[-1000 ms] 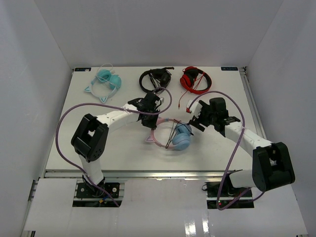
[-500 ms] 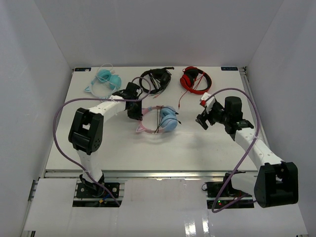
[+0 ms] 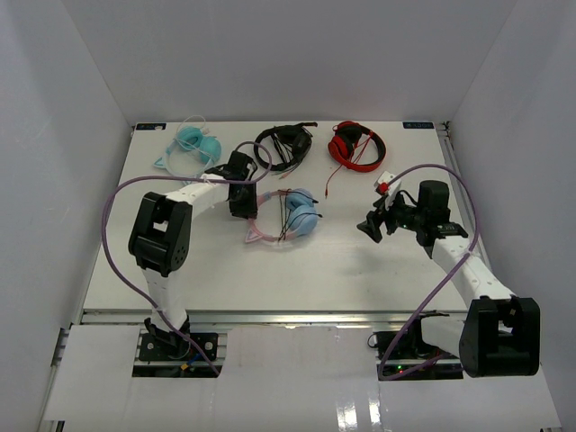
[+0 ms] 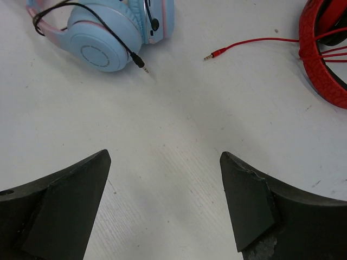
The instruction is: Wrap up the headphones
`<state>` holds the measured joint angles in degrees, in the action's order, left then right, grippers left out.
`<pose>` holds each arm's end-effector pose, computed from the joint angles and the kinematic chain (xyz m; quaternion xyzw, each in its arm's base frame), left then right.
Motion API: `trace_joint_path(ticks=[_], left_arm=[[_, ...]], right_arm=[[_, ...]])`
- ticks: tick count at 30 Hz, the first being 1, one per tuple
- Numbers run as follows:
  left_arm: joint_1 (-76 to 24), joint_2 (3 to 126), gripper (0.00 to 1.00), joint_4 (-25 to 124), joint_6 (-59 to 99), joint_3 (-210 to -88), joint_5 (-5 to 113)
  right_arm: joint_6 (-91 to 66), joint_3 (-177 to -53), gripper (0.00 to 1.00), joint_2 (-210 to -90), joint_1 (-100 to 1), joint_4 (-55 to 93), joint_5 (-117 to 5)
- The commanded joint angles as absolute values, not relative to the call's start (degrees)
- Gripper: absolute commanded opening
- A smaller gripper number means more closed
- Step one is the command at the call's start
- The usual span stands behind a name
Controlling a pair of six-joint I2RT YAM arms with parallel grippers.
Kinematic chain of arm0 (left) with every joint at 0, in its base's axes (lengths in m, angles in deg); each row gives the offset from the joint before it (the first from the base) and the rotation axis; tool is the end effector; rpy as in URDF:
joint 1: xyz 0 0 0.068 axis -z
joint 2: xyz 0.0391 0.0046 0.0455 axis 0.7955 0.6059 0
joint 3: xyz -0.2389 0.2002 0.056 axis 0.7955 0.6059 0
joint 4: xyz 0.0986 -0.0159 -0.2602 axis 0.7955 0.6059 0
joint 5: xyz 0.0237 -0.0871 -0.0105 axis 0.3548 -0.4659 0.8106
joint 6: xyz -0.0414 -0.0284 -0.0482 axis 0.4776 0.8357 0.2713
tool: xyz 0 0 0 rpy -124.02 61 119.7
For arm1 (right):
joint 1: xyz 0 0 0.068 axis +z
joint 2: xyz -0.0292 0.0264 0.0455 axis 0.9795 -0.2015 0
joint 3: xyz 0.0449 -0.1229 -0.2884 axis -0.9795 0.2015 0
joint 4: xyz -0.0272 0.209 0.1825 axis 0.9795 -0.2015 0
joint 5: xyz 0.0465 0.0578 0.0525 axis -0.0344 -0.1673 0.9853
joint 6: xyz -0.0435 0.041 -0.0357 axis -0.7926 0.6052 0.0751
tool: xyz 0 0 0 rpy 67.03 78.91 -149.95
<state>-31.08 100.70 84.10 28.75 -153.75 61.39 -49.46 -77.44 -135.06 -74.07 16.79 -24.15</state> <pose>0.4032 -0.1609 0.1832 0.0089 0.9797 -0.0805 0.1836 0.2531 0.0554 0.2652 -0.4039 0.7313 0.1840 0.5179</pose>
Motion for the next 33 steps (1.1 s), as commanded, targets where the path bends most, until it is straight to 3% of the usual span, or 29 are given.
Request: trace_joint_path(ticks=[1, 4, 6, 15, 18, 20, 21, 23, 28, 33], left_arm=[[-30.82, 96.69, 0.55, 82.69, 26.95, -152.62, 61.88], [-30.82, 95.29, 0.7, 82.64, 25.84, -152.63, 60.07], [-30.82, 93.99, 0.75, 82.64, 25.21, -152.75, 59.39], [-30.82, 85.1, 0.85, 82.2, 21.97, -152.27, 57.57], [-30.82, 80.3, 0.88, 82.05, 20.45, -151.08, 56.8], [-30.82, 76.34, 0.91, 81.78, 19.85, -149.49, 56.04], [-30.82, 74.46, 0.91, 81.61, 19.82, -148.38, 55.84], [-30.82, 67.88, 0.91, 80.16, 20.06, -143.72, 55.03], [-30.86, 49.67, 0.93, 74.89, 20.95, -127.0, 55.76], [-31.0, 31.35, 0.98, 71.31, 20.46, -116.02, 56.37]], right_arm=[[-47.97, -76.68, 0.89, -135.21, -75.11, 17.63, -20.31], [-47.64, -76.49, 0.89, -135.06, -75.85, 17.62, -19.78], [-47.58, -76.36, 0.89, -134.94, -76.22, 17.49, -19.34], [-50.01, -75.62, 0.91, -133.79, -77.58, 14.43, -16.67], [-68.38, -75.96, 0.91, -133.92, -77.41, 6.02, -5.48], [-94.33, -76.46, 0.93, -134.42, -76.36, -14.11, 3.17], [-104.16, -76.5, 0.94, -134.61, -75.2, -19.33, 2.67], [-108.62, -76.1, 0.94, -134.79, -69.5, -19.42, -5.71], [-102.75, -75.52, 0.92, -137.9, -56.93, -2.35, -20.36], [-101.16, -82.09, 0.85, -147.64, -53.47, 0.63, -25.19]])
